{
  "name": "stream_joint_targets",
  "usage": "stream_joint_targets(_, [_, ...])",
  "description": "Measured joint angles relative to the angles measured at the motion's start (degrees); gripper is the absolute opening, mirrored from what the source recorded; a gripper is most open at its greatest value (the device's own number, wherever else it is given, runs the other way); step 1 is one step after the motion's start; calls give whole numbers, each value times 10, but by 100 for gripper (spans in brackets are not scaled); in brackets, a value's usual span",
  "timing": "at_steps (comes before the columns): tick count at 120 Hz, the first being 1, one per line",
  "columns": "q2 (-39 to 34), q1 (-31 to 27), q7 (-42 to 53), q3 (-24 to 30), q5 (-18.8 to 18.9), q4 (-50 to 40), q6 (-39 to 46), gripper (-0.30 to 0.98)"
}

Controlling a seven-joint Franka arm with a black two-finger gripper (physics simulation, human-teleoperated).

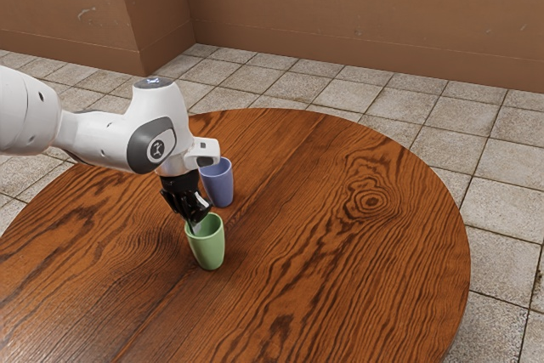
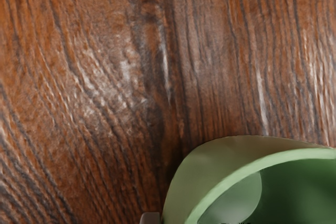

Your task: Place the right cup onto the left cup

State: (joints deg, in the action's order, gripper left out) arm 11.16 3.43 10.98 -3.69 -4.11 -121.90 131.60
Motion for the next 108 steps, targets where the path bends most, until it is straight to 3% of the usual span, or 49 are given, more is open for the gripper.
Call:
stream_joint_targets(30, [-50, 0, -3, 3, 2, 7, -26, -9])
stream_joint_targets(61, [-81, 1, -5, -14, 1, 112, -142, -10])
stream_joint_targets(83, [-72, -3, -5, -49, 3, 184, -219, -10])
stream_joint_targets(108, [-8, -12, -4, -61, 1, 293, -273, -10])
